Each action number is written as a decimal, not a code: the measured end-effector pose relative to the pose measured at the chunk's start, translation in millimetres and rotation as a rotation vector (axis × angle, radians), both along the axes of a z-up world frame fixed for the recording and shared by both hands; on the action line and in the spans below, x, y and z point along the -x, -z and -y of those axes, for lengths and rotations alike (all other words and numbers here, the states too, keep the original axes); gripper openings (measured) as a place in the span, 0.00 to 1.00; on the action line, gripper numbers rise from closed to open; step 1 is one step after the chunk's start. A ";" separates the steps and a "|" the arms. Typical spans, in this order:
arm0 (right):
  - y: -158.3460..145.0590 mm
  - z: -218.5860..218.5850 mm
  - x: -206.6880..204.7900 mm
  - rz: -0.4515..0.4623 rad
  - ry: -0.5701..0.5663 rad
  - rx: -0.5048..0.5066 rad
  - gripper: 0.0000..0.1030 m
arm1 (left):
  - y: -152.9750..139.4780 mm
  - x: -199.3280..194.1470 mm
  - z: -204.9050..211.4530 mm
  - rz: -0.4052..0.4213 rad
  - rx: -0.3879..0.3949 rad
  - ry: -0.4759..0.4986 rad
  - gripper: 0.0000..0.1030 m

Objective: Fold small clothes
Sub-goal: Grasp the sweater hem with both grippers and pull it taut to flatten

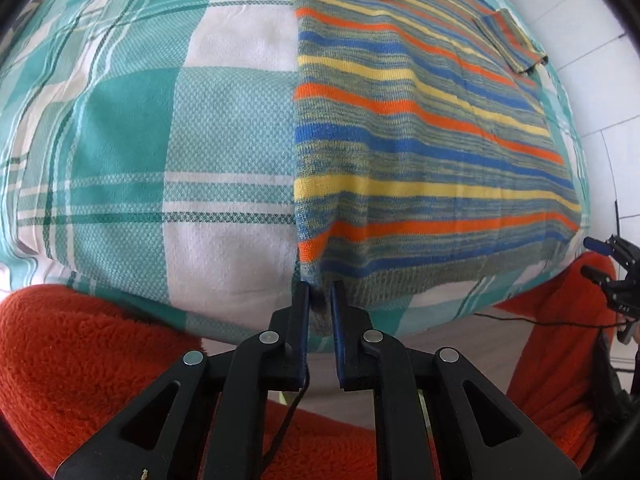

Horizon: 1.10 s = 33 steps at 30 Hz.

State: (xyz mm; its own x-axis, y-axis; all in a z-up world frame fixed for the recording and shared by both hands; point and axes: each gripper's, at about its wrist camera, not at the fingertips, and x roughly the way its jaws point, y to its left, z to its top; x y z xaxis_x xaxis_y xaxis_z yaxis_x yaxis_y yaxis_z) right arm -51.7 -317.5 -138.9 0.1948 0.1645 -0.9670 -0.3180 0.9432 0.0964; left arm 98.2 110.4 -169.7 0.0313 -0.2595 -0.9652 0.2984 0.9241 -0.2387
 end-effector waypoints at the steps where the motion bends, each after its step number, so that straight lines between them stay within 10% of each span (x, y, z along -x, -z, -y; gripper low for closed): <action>1: 4.7 12.2 2.3 -0.024 0.050 -0.028 0.53 | 0.9 -0.2 -1.2 0.009 -0.001 -0.018 0.37; 3: 6.8 34.2 1.0 -0.050 0.159 -0.109 0.55 | 0.6 0.5 -3.4 0.034 0.012 -0.041 0.56; 6: 11.9 59.0 -3.4 -0.083 0.295 -0.278 0.56 | 8.4 -5.2 3.8 0.022 0.026 -0.040 0.55; 8: 21.1 59.6 -11.0 -0.083 0.327 -0.334 0.56 | 20.6 -8.5 9.7 -0.015 0.022 -0.031 0.40; 10: 35.4 51.9 -22.0 -0.083 0.318 -0.338 0.56 | 35.3 -10.6 16.1 -0.079 0.009 -0.015 0.04; 11: 42.8 47.7 -26.5 -0.108 0.309 -0.344 0.41 | 36.1 -10.8 14.5 -0.091 0.015 -0.019 0.04; 12: 48.1 44.3 -28.0 -0.144 0.293 -0.360 0.02 | 32.3 -10.3 11.0 -0.097 0.020 -0.016 0.03; 18: 18.1 30.6 0.7 -0.254 0.266 -0.438 0.04 | -15.7 3.0 -22.2 -0.077 0.025 0.046 0.02; 26: 89.2 52.4 -12.5 -0.357 0.414 -0.271 0.03 | 33.5 0.5 -2.7 -0.102 -0.154 0.035 0.02; 33: 85.6 47.5 -15.2 -0.337 0.416 -0.254 0.03 | 45.2 0.8 -3.8 -0.093 -0.152 -0.021 0.02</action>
State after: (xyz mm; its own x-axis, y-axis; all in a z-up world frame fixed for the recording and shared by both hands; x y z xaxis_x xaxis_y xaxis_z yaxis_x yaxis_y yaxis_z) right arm -36.4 -365.0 -224.5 -0.0190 0.3747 -0.9270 0.1608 0.9162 0.3670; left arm 97.3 114.2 -214.9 -0.0556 -0.1107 -0.9923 0.2616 0.9575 -0.1214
